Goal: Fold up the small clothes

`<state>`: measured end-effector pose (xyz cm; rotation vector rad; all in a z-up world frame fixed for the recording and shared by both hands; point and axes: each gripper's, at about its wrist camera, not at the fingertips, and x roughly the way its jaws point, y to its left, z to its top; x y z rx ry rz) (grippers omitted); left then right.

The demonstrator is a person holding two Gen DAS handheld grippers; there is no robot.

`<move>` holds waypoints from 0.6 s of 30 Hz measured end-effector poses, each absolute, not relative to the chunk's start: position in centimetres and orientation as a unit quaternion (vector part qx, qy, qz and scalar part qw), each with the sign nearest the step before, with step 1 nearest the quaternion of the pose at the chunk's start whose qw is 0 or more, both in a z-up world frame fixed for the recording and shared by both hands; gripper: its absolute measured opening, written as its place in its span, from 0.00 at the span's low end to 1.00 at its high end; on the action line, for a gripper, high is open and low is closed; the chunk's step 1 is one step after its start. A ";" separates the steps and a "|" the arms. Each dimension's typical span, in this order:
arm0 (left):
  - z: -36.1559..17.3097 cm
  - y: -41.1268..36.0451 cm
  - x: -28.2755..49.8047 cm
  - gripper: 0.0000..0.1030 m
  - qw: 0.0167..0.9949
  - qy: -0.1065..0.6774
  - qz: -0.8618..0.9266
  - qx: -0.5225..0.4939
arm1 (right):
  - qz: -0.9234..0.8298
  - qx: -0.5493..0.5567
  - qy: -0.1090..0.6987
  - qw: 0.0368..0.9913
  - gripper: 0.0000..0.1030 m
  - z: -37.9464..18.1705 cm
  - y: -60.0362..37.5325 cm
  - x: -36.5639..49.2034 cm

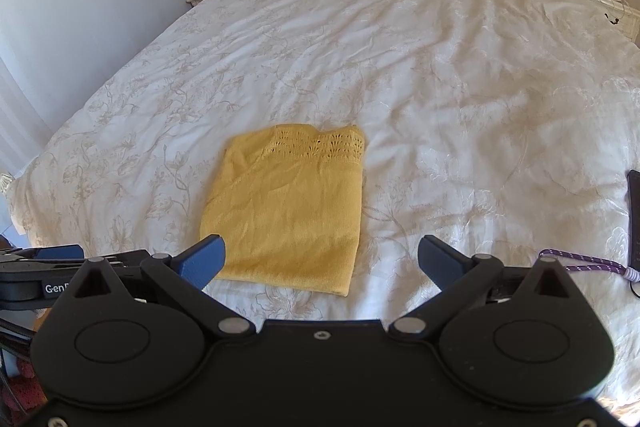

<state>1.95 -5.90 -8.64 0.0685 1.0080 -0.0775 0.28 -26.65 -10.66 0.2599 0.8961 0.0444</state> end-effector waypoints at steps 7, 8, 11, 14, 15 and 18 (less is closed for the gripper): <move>-8.7 -5.9 2.0 0.89 0.873 0.486 -0.035 0.035 | 0.010 0.113 0.441 0.891 0.99 -11.0 -26.6 0.3; -8.8 -5.8 2.1 0.89 0.872 0.486 -0.035 0.036 | 0.007 0.112 0.442 0.890 0.99 -11.0 -26.6 0.3; -8.9 -5.8 2.0 0.89 0.872 0.487 -0.034 0.038 | 0.002 0.108 0.448 0.888 0.99 -11.1 -26.7 0.4; -9.1 -5.7 2.0 0.89 0.870 0.490 -0.033 0.037 | -0.005 0.101 0.452 0.886 0.99 -11.2 -26.6 0.6; -9.1 -5.6 2.0 0.89 0.870 0.491 -0.033 0.037 | -0.006 0.100 0.453 0.886 0.99 -11.2 -26.6 0.6; -9.2 -5.6 2.0 0.89 0.869 0.492 -0.033 0.040 | -0.010 0.100 0.455 0.885 0.99 -11.2 -26.5 0.8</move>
